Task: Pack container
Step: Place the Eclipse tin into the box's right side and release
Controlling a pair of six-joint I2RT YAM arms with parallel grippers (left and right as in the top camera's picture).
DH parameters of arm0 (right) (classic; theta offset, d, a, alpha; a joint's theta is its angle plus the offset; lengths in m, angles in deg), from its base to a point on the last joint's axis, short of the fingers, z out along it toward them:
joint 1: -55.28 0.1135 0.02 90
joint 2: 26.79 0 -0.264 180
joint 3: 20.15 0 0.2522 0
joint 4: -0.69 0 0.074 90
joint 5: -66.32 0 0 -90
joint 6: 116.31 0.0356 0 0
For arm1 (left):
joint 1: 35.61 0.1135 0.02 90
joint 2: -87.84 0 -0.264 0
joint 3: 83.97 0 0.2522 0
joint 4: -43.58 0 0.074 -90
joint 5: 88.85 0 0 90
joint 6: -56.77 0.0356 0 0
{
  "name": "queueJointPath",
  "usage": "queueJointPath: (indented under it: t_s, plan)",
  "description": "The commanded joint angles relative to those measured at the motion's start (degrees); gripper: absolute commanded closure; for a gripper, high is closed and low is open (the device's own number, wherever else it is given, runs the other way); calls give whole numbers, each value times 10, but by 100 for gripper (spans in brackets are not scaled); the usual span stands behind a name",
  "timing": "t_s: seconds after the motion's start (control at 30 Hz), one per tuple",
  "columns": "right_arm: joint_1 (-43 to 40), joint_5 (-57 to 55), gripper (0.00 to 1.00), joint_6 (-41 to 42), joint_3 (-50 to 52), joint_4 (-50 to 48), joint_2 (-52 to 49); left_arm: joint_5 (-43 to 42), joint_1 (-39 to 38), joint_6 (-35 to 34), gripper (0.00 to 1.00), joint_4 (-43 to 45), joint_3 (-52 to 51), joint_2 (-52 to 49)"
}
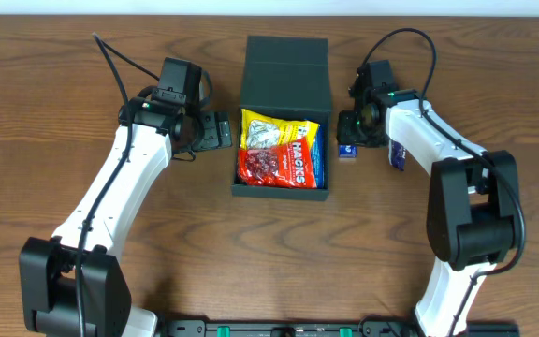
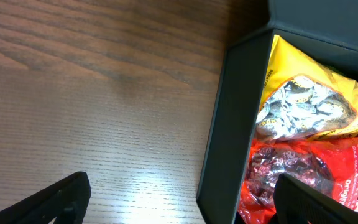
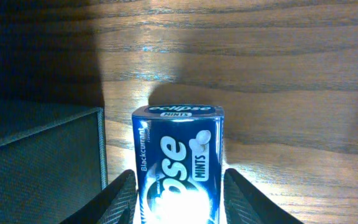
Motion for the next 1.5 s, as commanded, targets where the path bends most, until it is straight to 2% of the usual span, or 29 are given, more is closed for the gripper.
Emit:
queueJointPath:
  t_s: [0.0,0.13,0.2,0.33,0.4,0.47,0.73,0.87,1.03,1.47]
  plan:
    - [6,-6,55,-14,0,2,-15,-2,4,10,5,-2,6,-5]
    - [6,-7,55,-14,0,-1,-17,-2,4,10,5,-2,6,-5]
    - [5,-11,64,-16,0,0,-17,-2,4,10,5,-2,6,-5]
    - [5,-12,65,-16,0,3,-17,-2,4,10,5,-2,6,-5]
    - [4,-12,71,-16,-6,14,-16,-2,4,10,5,-2,6,-5]
    - [2,-12,72,-16,-17,30,-16,-2,4,10,5,-4,6,-5]
    - [2,8,81,-16,-174,170,-16,-2,4,10,5,-8,6,-5]
    - [14,16,82,-15,-252,241,-16,-2,4,10,5,-10,6,-5]
    - [39,23,82,-8,-302,306,-16,-2,4,10,5,-11,6,-5]
    - [111,45,77,57,-301,338,-17,-2,4,10,5,-11,6,-5]
